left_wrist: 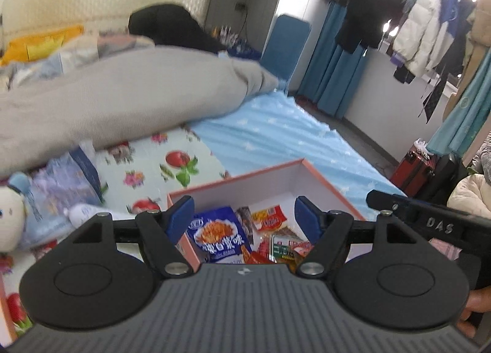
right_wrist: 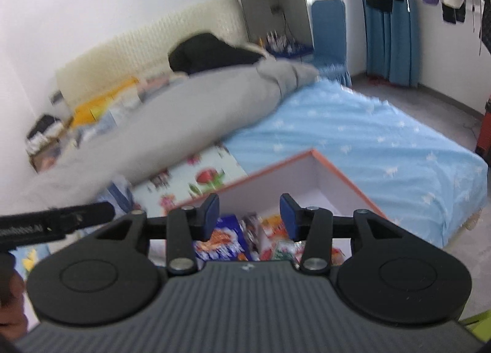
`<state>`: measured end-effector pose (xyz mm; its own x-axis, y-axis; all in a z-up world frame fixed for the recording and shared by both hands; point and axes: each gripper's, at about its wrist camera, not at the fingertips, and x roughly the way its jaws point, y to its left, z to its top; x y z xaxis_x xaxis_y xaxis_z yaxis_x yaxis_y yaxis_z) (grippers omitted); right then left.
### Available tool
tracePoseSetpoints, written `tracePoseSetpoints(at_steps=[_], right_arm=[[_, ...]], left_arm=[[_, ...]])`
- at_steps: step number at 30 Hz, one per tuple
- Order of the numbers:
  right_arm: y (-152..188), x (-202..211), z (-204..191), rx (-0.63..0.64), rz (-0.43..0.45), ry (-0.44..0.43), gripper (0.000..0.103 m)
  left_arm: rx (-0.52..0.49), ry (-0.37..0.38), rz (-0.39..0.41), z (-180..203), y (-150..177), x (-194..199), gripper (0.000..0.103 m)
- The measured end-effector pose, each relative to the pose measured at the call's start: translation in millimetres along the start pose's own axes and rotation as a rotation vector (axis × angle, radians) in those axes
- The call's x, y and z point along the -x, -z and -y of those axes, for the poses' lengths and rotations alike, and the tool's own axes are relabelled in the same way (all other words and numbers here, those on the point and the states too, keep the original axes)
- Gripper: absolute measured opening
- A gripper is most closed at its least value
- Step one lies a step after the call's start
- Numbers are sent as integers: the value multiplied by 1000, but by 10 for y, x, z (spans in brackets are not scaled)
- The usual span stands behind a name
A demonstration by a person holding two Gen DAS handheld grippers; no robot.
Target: Organize snacks
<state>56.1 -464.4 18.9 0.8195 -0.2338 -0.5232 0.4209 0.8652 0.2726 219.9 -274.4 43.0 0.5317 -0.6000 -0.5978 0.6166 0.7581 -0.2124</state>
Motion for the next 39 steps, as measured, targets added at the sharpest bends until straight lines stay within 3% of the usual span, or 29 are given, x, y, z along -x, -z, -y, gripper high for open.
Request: tracePoseSetpoints(at_steps=[8, 18, 31, 39], right_arm=[[38, 548, -108, 20, 81, -39, 46], [420, 770, -122, 75, 71, -41, 46], [965, 901, 29, 89, 62, -27, 46], [1154, 935, 76, 97, 35, -22, 46]], left_arm=[[-13, -2, 69, 61, 134, 535, 76], [-19, -15, 103, 152, 524, 961, 76], [-50, -57, 121, 297, 1053, 1107, 76], [-40, -71, 94, 341, 1327, 1068, 76]])
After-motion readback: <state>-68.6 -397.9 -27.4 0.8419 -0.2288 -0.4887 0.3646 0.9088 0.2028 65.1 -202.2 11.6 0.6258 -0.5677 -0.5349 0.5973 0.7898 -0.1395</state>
